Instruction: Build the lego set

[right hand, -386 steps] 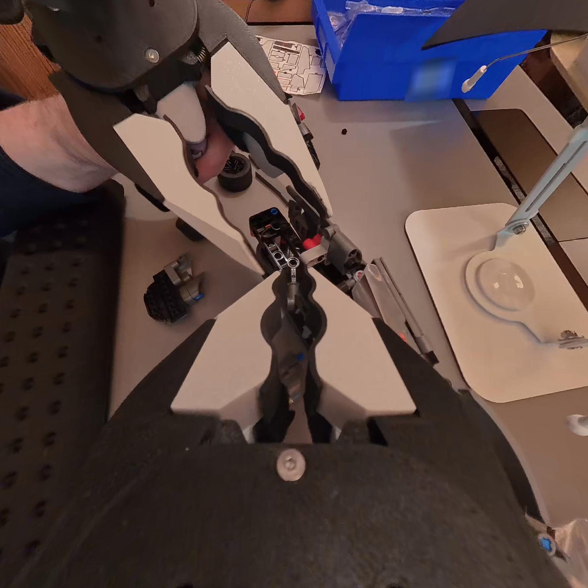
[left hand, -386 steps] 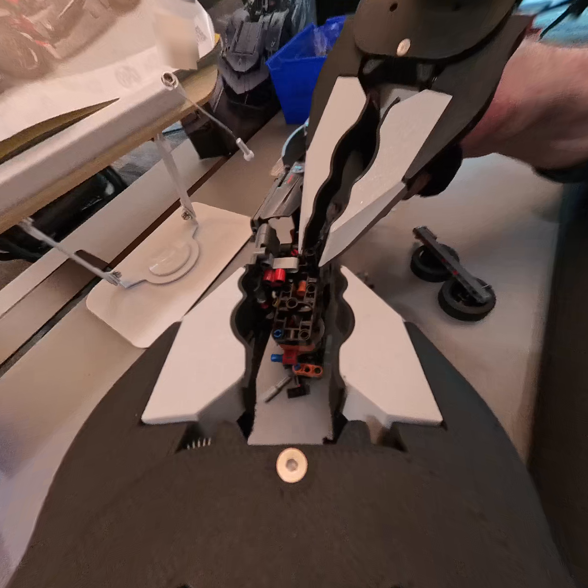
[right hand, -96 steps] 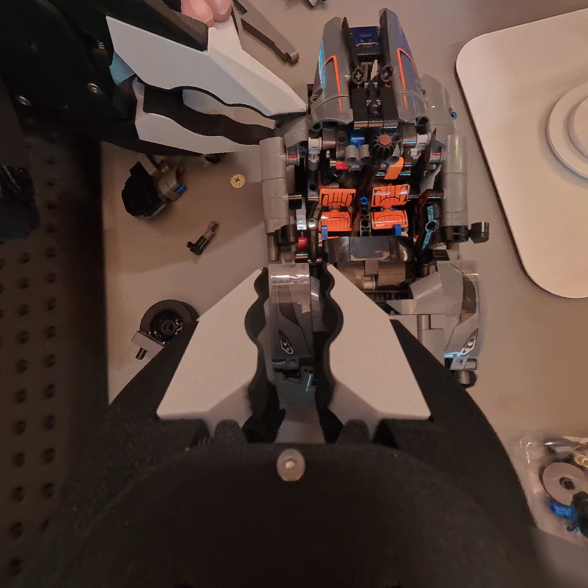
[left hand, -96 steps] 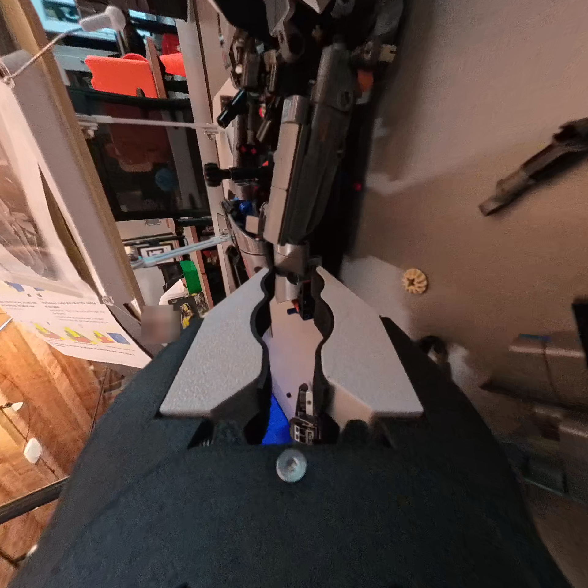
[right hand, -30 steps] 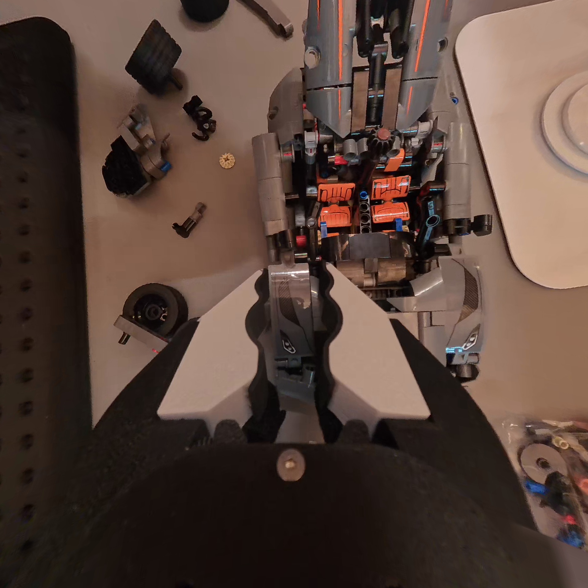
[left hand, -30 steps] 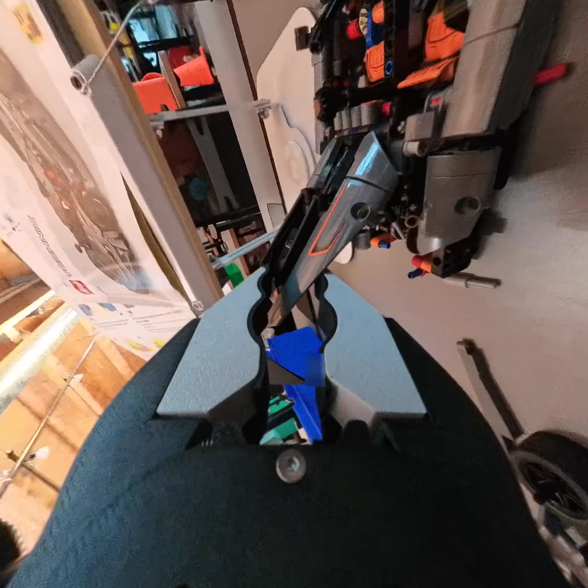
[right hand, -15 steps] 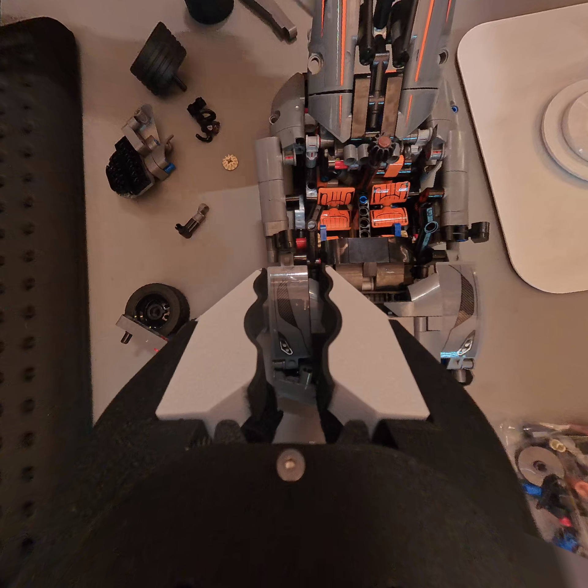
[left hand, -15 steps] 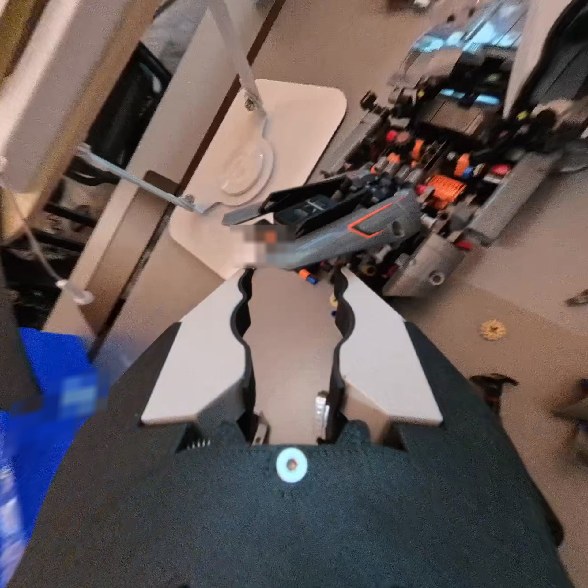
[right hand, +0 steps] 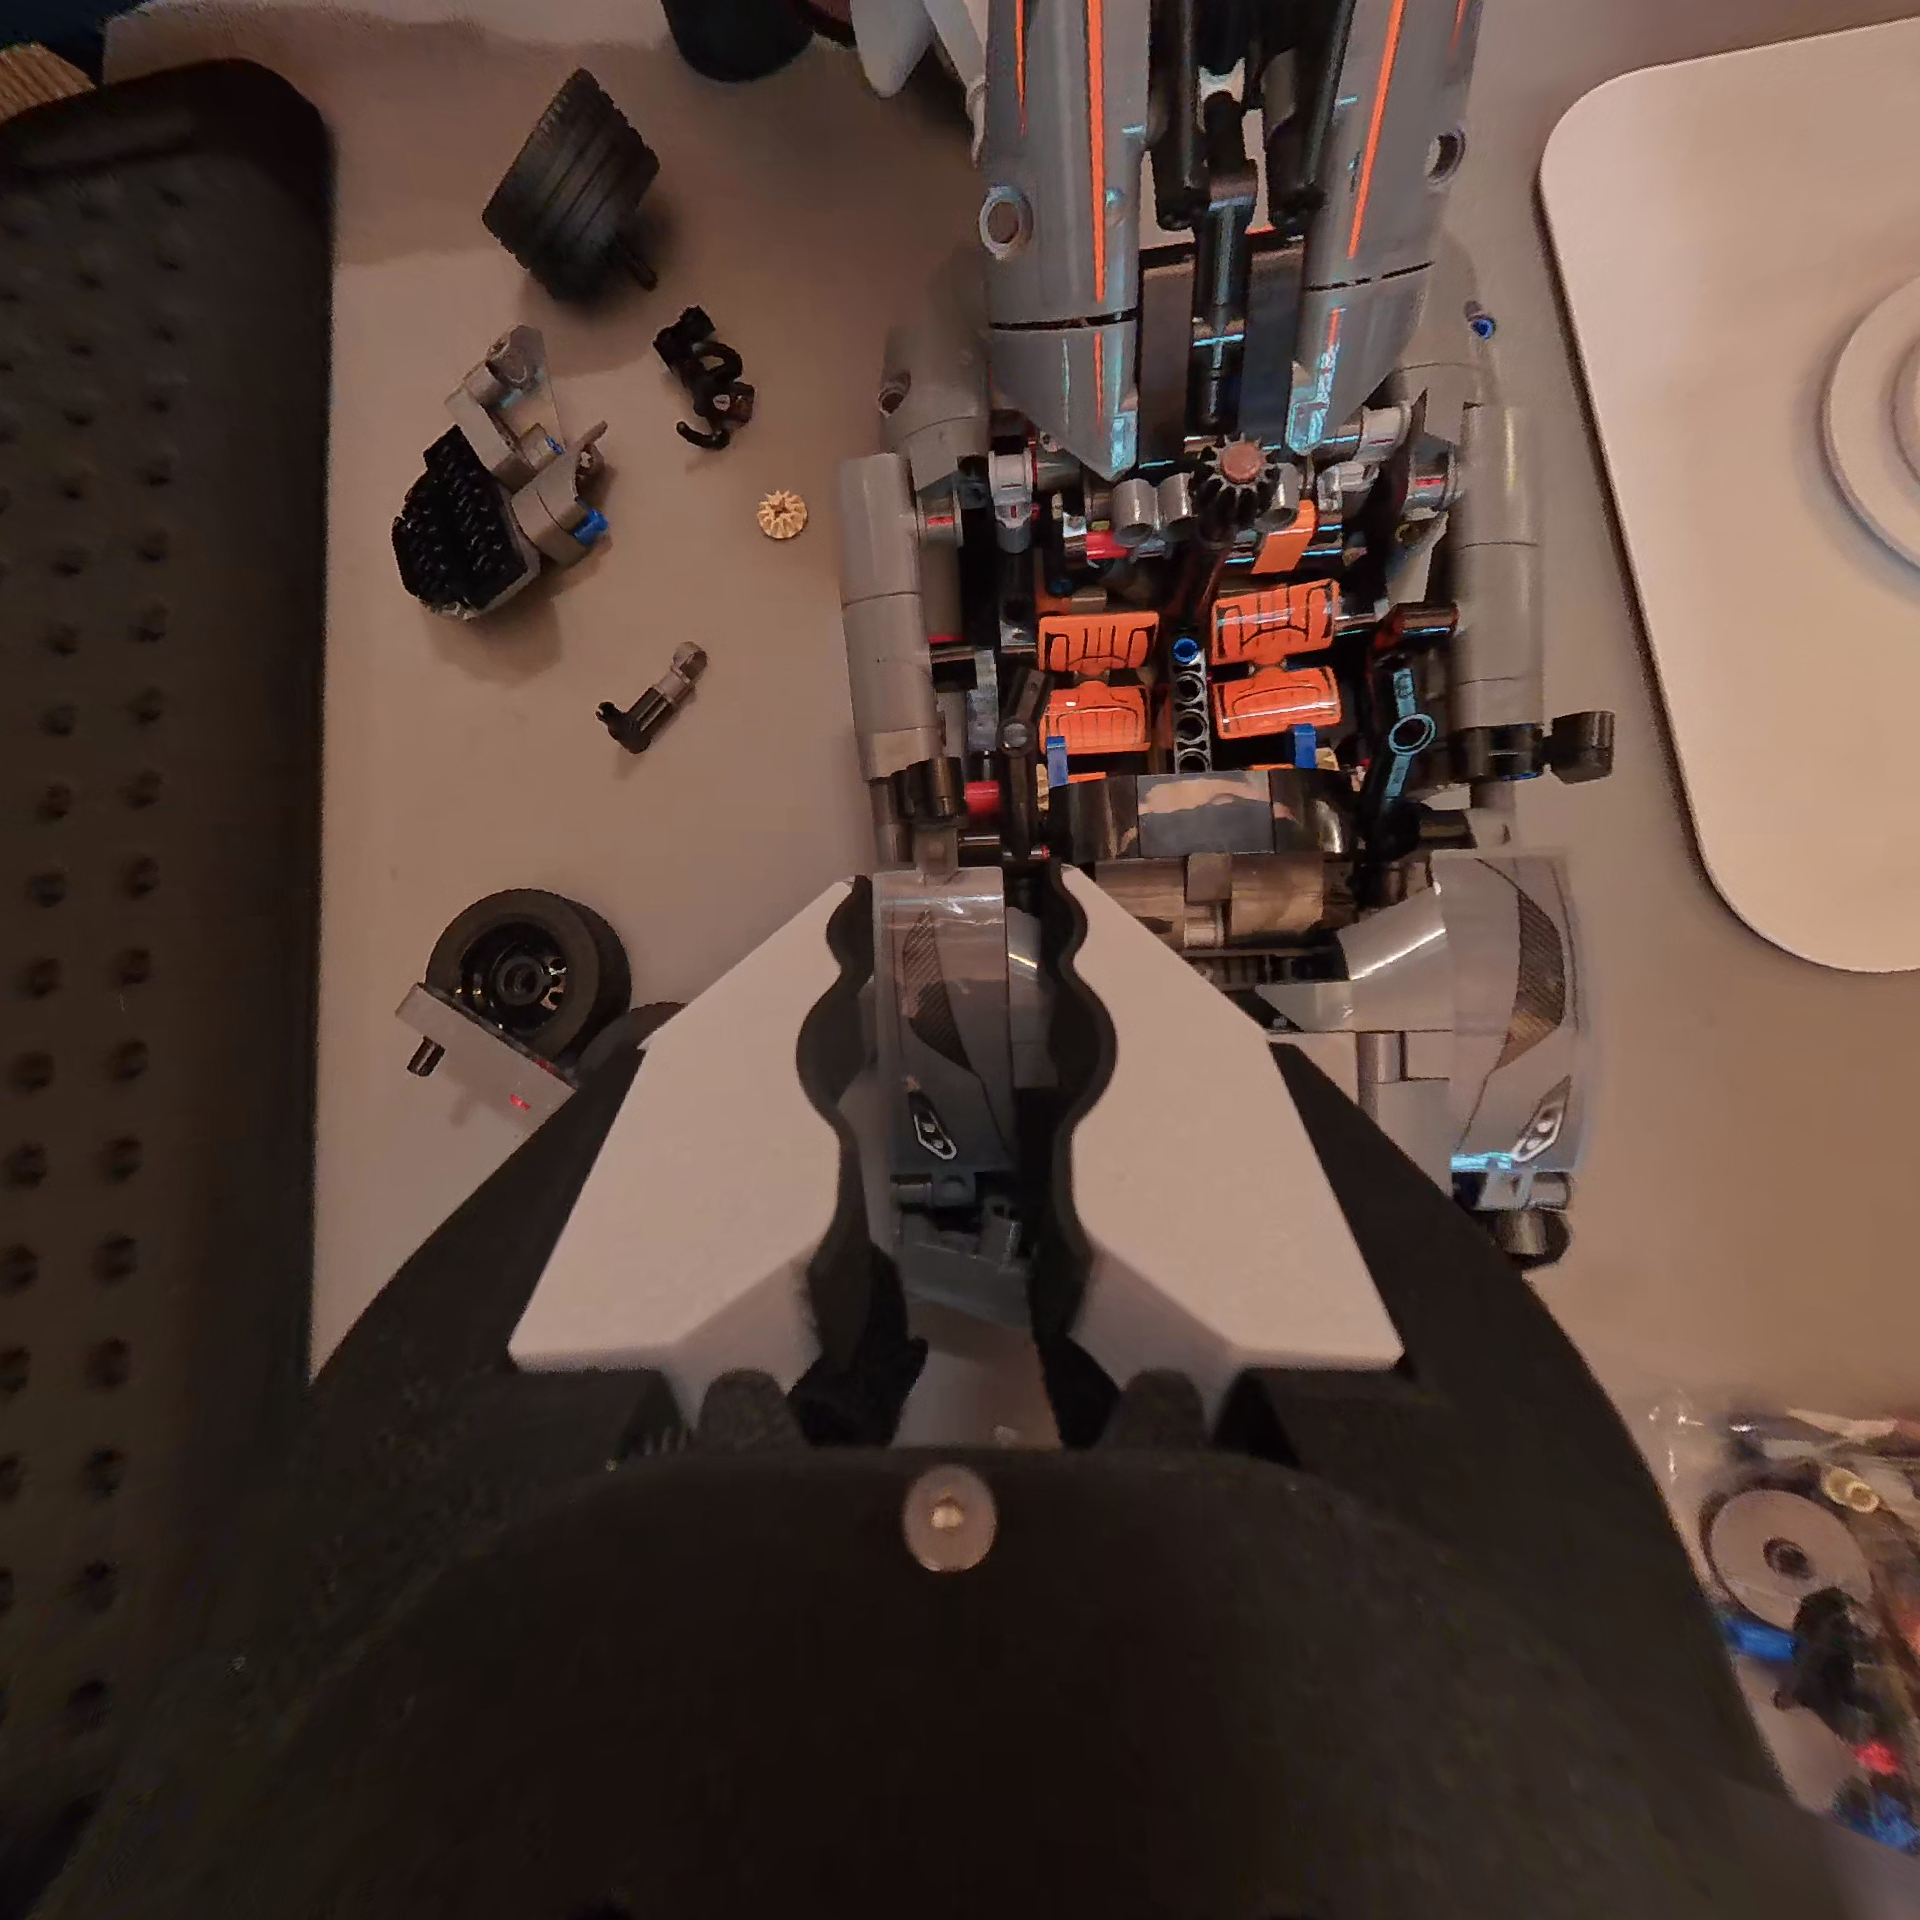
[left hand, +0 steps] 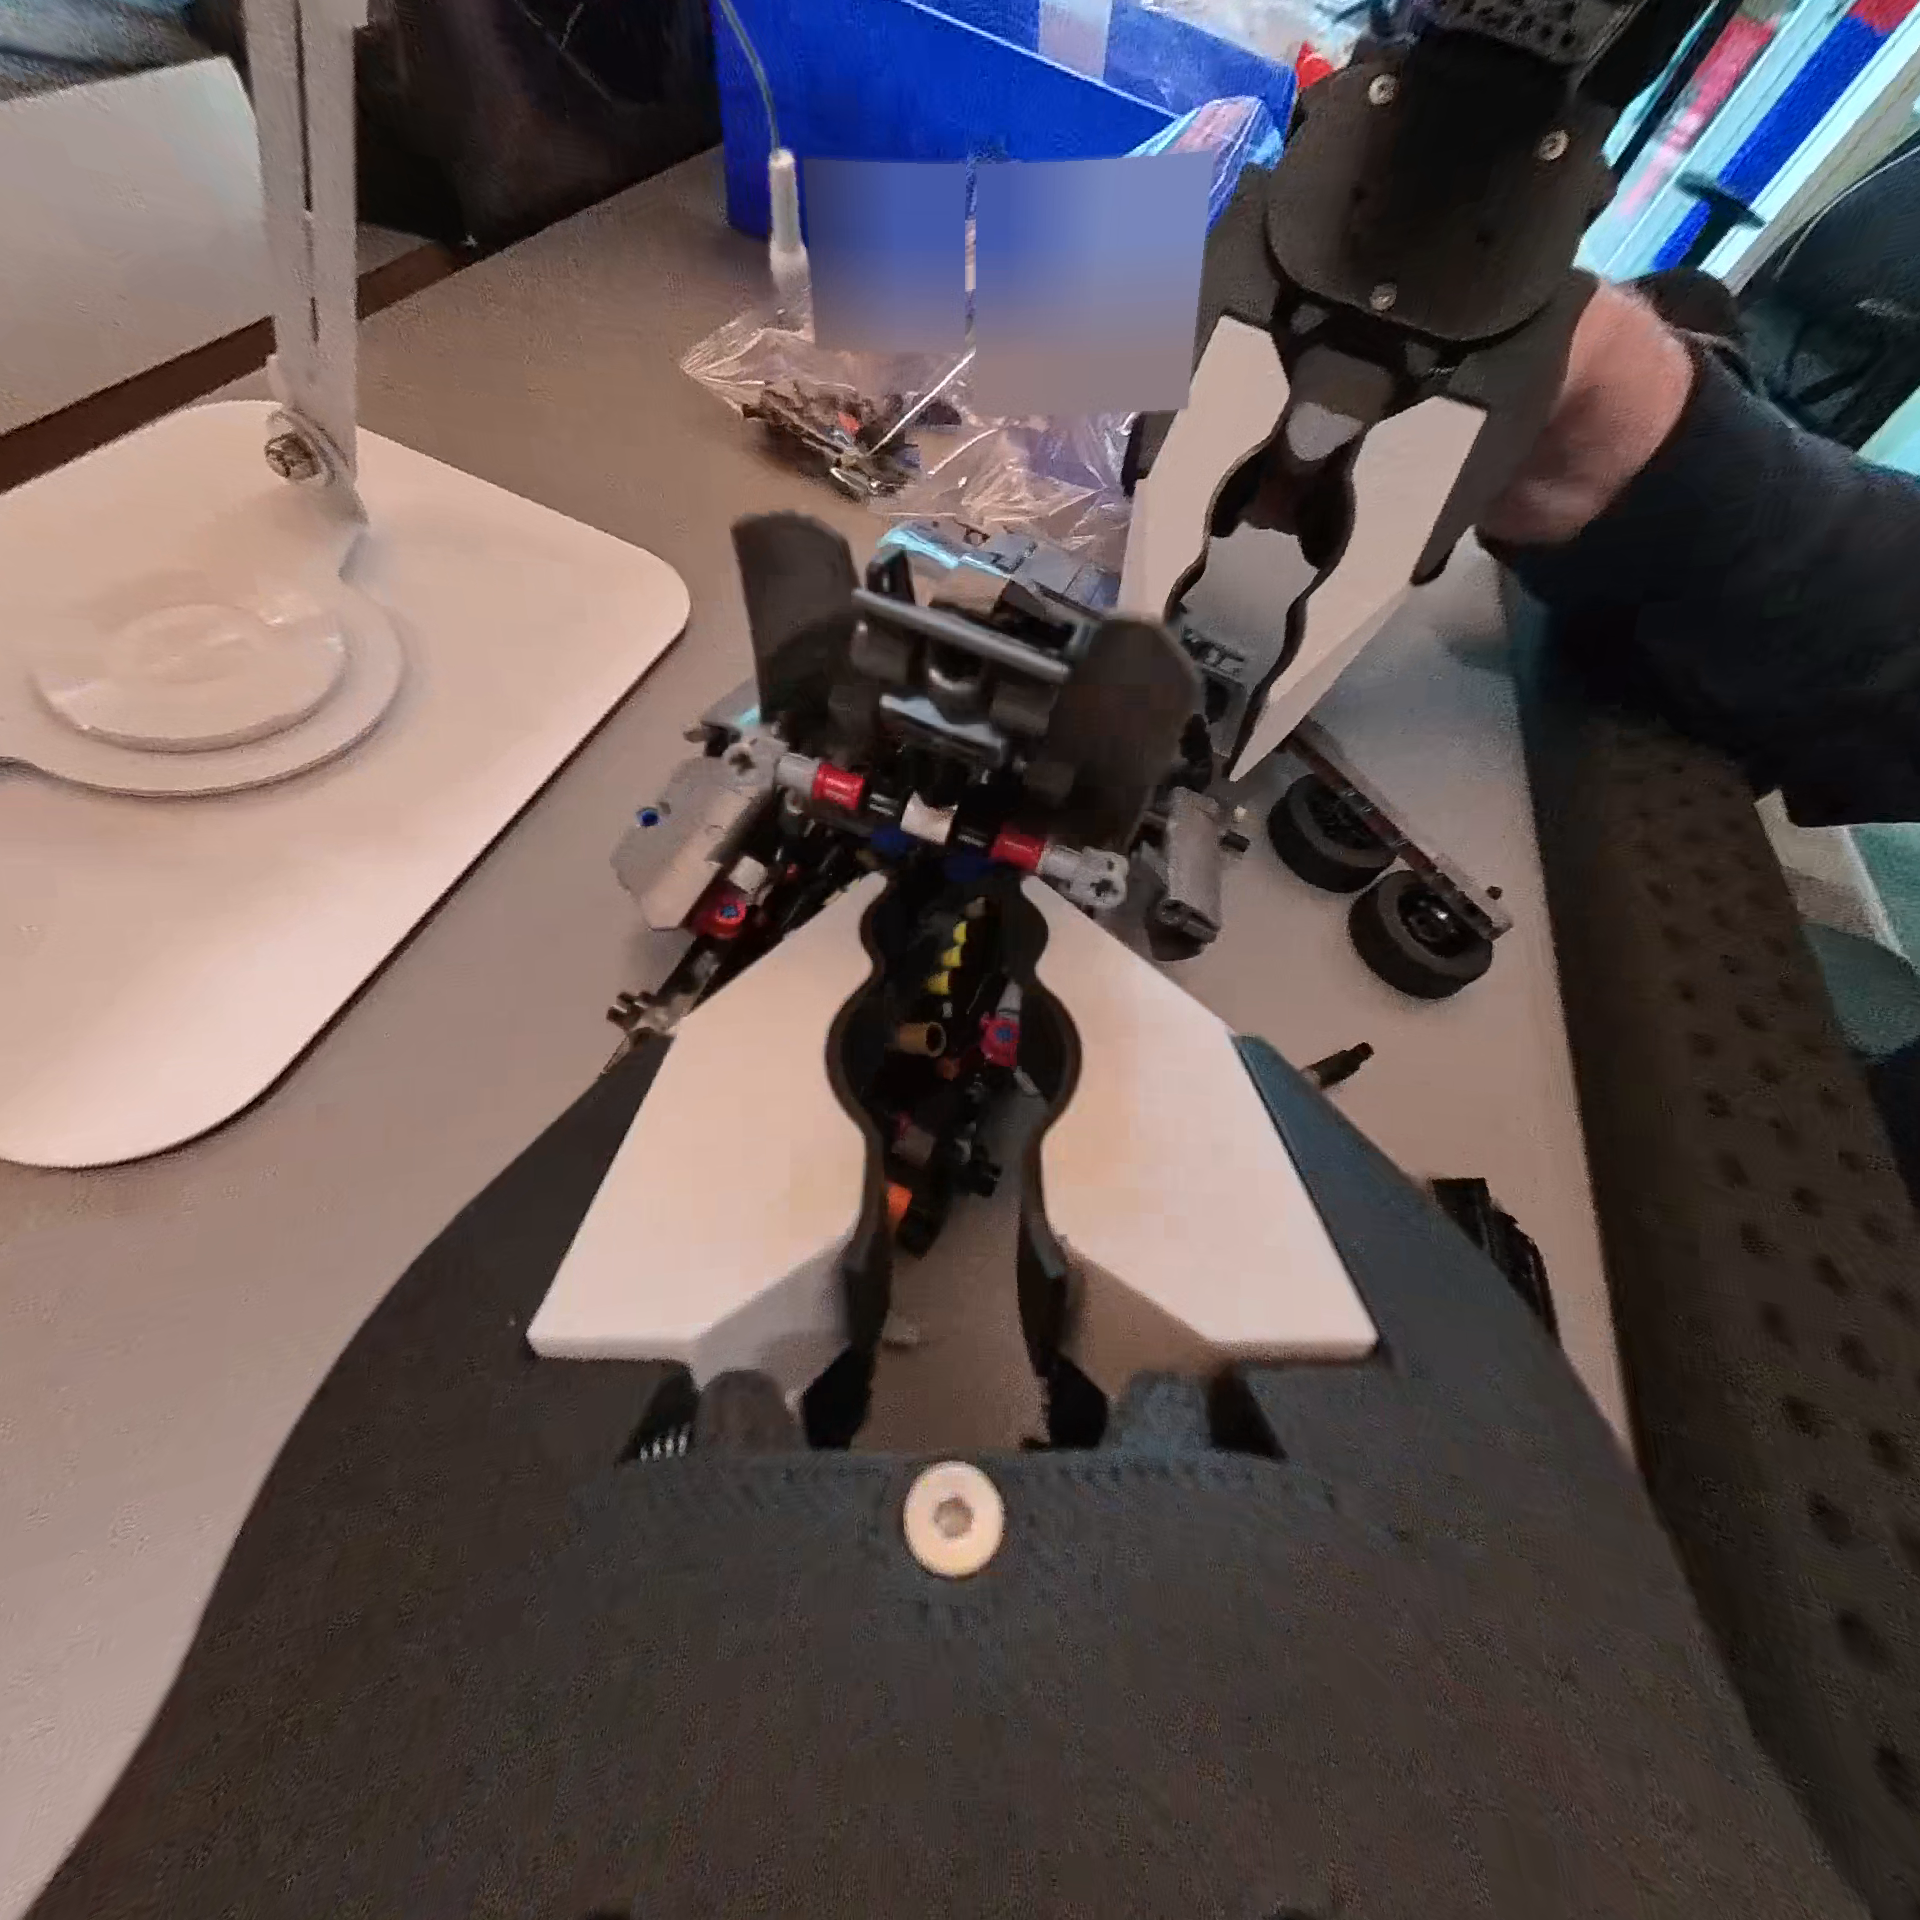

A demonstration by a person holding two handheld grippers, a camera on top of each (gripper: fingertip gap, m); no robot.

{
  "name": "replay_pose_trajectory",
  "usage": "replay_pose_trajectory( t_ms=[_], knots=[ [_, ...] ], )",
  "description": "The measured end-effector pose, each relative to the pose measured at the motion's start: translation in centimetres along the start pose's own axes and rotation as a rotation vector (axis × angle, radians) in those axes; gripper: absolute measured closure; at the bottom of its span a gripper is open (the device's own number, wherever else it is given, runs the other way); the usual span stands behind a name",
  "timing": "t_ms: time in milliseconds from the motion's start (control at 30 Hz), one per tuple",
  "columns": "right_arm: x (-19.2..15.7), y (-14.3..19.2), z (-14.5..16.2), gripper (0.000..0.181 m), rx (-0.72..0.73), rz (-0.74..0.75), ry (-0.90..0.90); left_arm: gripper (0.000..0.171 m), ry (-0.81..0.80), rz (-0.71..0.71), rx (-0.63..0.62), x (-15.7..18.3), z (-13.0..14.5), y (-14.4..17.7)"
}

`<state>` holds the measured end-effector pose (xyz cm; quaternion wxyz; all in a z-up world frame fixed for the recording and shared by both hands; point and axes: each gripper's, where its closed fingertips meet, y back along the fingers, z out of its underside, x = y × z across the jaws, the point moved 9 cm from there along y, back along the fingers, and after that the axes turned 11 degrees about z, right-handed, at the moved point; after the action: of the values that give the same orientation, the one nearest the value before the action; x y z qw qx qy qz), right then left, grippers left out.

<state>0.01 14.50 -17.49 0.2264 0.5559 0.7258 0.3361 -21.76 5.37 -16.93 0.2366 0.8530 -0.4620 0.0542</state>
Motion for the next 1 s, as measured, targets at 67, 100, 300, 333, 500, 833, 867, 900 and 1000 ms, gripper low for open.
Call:
replay_pose_trajectory(
  t_ms=[67,100,300,333,500,833,867,900,1000],
  knots=[
    [0.3,0.2,0.2,0.151,-0.001,0.002,0.013,0.158,-0.007,0.019,-0.007,0.5,0.0,-0.3],
    [0.4,0.4,0.4,0.151,-0.002,0.001,0.012,0.154,-0.009,0.016,-0.032,0.8,-0.1,-0.5],
    [0.8,2.4,-0.2,0.144,0.041,0.032,-0.024,0.139,-0.046,-0.011,-0.084,2.2,-0.5,-2.4],
    [0.7,3.0,-0.6,0.142,0.059,0.07,-0.012,0.134,-0.05,0.002,-0.07,2.5,-0.5,-2.7],
    [-1.5,3.2,-3.2,0.131,0.153,0.16,0.057,0.132,-0.096,-0.027,-0.057,3.3,-0.7,-4.3],
    [-2.9,-0.4,-3.8,0.134,0.019,0.395,0.222,0.149,-0.149,-0.14,-0.082,4.3,-0.4,-5.4],
    [-2.9,-0.4,-3.8,0.136,0.011,0.41,0.234,0.149,-0.143,-0.137,-0.077,4.3,-0.5,-5.5],
    [-3.0,-0.4,-3.8,0.138,0.007,0.427,0.249,0.15,-0.136,-0.139,-0.072,4.2,-0.4,-5.5],
    [-2.9,-0.3,-3.8,0.144,0.028,0.429,0.222,0.157,-0.15,-0.154,-0.083,4.3,-0.6,-5.7]
  ],
)
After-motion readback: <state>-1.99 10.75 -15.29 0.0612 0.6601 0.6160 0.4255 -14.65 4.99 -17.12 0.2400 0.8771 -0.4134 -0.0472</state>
